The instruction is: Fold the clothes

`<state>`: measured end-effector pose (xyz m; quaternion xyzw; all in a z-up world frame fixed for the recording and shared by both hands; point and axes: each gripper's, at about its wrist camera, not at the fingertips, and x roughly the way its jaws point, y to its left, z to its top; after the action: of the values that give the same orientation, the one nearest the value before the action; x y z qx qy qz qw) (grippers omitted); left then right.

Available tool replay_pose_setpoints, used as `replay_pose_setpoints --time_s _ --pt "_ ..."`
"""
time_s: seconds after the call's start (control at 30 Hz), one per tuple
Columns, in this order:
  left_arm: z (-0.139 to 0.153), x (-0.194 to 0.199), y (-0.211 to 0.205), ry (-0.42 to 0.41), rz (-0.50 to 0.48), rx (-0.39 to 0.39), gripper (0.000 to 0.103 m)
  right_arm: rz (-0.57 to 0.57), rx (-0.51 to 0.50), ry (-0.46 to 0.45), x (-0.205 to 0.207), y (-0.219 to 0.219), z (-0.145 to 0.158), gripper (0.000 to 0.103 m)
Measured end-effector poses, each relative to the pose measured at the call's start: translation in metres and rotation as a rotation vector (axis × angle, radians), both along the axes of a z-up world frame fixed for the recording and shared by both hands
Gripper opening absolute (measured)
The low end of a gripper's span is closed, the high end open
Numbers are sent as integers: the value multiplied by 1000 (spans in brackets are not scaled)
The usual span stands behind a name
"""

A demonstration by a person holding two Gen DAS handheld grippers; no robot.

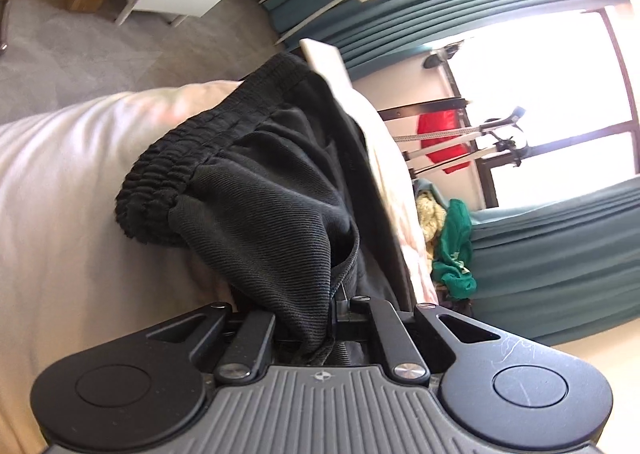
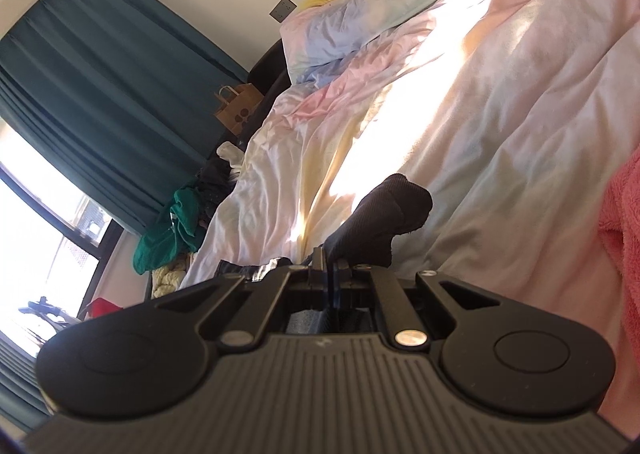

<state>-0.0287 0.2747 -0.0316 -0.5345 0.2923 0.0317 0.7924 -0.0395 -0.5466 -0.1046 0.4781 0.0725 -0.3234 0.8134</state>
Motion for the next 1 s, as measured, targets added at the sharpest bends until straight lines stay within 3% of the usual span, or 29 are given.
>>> replay_pose_setpoints --time_s 0.13,0.3,0.43,0.53,0.63,0.77,0.83,1.0 --pt "13 19 -2 -82 -24 17 6 27 -7 -9 0 0 11 6" --pt "51 76 0 -101 -47 53 6 31 -43 -9 20 2 33 6" --pt "88 147 -11 -139 -69 145 6 49 -124 -18 71 5 63 6" --pt "97 205 -23 -161 -51 187 6 69 -184 3 128 2 80 6" --pt "90 269 -33 -145 -30 201 6 107 -289 77 204 1 86 6" --pt "71 349 -46 -83 0 296 6 162 -376 180 294 10 74 6" --pt "53 387 -46 -13 25 308 6 190 -391 211 333 13 58 6" --pt "15 437 -47 107 22 371 7 310 -389 271 392 6 22 8"
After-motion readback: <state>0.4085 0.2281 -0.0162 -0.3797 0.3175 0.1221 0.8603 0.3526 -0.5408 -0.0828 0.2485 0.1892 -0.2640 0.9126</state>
